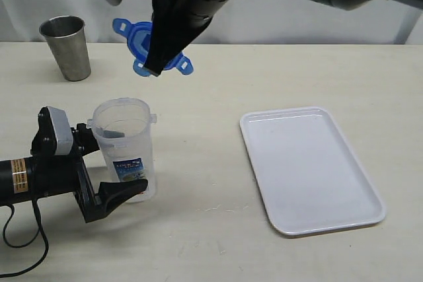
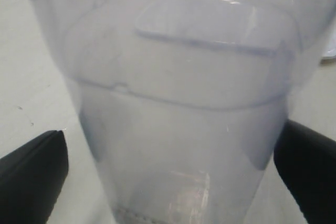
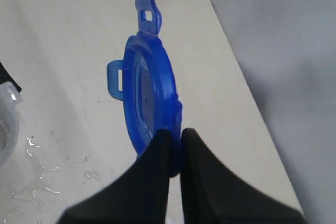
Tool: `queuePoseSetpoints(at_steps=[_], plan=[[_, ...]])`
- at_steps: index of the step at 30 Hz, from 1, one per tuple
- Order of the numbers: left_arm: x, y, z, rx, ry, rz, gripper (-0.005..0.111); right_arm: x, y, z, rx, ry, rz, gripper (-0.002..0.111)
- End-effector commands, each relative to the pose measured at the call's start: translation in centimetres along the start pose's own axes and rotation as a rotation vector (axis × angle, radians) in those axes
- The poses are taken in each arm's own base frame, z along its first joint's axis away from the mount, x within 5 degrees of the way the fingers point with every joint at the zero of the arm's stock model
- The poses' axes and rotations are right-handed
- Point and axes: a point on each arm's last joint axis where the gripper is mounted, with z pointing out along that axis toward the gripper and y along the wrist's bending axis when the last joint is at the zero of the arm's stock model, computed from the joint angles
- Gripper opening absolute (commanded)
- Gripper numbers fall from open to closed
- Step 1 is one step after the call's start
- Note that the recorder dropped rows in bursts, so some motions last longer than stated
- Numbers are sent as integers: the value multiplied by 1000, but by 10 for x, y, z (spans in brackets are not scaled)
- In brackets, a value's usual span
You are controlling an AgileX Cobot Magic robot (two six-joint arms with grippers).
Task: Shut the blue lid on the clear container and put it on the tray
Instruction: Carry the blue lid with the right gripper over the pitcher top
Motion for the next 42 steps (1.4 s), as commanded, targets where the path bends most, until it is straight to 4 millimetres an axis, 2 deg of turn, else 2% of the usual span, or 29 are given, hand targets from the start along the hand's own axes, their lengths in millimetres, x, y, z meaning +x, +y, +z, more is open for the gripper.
queuePoseSetpoints(at_steps=[1, 6, 11, 17, 25, 33, 42], plan=[[0, 1, 0, -6, -8, -3, 105, -16, 19, -14, 49, -30, -145, 4], [0, 1, 0, -6, -8, -3, 105, -25, 40, -23, 40, -23, -214, 4], [0, 1, 0, -6, -8, -3, 105, -30, 52, -29, 54, -17, -269, 4], [0, 1, 0, -6, -8, -3, 105, -26, 52, -32, 102, 51, -273, 4], [0, 1, 0, -6, -8, -3, 105, -25, 55, -31, 61, 59, -270, 4], [0, 0, 0, -3, -8, -2, 105, -35, 76, -42, 68, 38, -371, 4], [0, 0, 0, -3, -8, -2, 105, -28, 79, -45, 64, 128, -418, 4]])
